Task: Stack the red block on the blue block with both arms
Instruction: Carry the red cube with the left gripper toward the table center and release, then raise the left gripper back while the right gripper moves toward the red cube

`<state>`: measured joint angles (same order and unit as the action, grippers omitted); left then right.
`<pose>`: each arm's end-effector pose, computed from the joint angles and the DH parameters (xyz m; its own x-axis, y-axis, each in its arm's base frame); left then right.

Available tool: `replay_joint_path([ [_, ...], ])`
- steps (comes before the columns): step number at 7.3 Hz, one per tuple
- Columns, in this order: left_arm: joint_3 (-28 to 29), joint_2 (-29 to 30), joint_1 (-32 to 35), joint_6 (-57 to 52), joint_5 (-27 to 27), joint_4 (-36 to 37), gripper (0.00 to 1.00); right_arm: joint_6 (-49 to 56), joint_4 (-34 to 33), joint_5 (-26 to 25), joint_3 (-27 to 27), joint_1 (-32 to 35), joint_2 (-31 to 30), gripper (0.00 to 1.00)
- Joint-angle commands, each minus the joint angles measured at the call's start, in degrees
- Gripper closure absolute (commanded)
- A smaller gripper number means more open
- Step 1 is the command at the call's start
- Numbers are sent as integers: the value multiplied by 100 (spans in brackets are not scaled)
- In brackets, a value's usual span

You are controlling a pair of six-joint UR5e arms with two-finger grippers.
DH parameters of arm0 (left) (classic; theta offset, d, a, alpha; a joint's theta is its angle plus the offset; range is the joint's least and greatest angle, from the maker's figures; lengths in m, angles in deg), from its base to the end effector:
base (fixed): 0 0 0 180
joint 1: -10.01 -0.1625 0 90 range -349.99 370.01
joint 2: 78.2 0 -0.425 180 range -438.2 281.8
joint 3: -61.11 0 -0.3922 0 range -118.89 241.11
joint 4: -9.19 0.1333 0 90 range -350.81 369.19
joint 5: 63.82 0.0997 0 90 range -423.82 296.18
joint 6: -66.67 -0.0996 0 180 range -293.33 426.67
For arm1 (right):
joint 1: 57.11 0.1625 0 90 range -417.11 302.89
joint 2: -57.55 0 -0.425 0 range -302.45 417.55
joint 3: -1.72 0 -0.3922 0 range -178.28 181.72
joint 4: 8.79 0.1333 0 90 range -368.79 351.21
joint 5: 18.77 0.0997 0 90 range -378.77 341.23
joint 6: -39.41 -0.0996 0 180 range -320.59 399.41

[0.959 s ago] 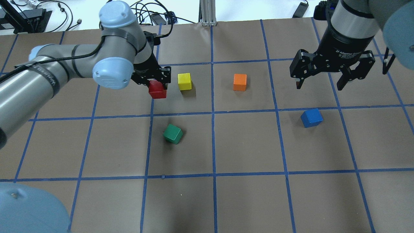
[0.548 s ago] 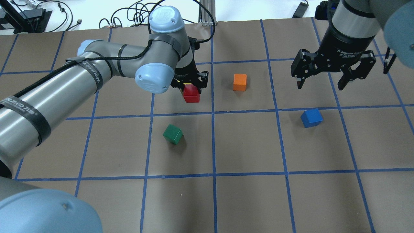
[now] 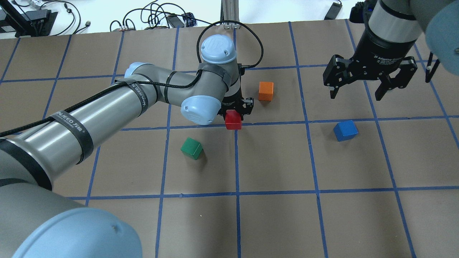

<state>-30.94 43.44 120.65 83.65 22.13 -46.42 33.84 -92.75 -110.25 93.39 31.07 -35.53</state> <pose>-0.3605 -0.5590 0.2086 -0.9954 0.0638 0.0711 0.0646 0.9979 0.0089 0.1160 -0.4645 0.4892 -0.9914 0.1262 0.0335 0.1285 0.9887 0.0778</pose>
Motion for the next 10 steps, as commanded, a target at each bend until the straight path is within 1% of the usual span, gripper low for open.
replay_joint_path([
  [1, -119, 167, 18, 478, 18, 234, 1, 11, -5, 7, 0, -3, 1, 0],
  [3, -76, -165, -34, 517, 115, 113, 0, 11, 3, 8, 0, 6, 9, 0],
  [4, -15, -384, -69, 500, 124, -106, 0, 11, 12, 8, 18, -3, 9, 0],
  [5, 134, -682, -287, 99, 115, -439, 0, 20, -23, 8, 96, -3, 9, 0],
  [6, 387, -1051, -559, -496, 106, -1025, 0, 20, -49, 42, 149, -3, 9, 0],
  [7, 494, -1446, -840, -1181, 306, -1623, 0, 20, -15, 34, 167, 6, 9, 0],
  [8, 495, -1850, -1191, -2180, 761, -2177, 0, 20, -23, 43, 176, 6, 9, 0],
  [9, 495, -2246, -1551, -2434, 757, -2696, 0, -6, -32, 17, 176, 15, 18, 0],
  [10, 487, -2615, -1642, -2436, 748, -2945, 0, -15, -49, 16, 176, 24, 44, 0],
])
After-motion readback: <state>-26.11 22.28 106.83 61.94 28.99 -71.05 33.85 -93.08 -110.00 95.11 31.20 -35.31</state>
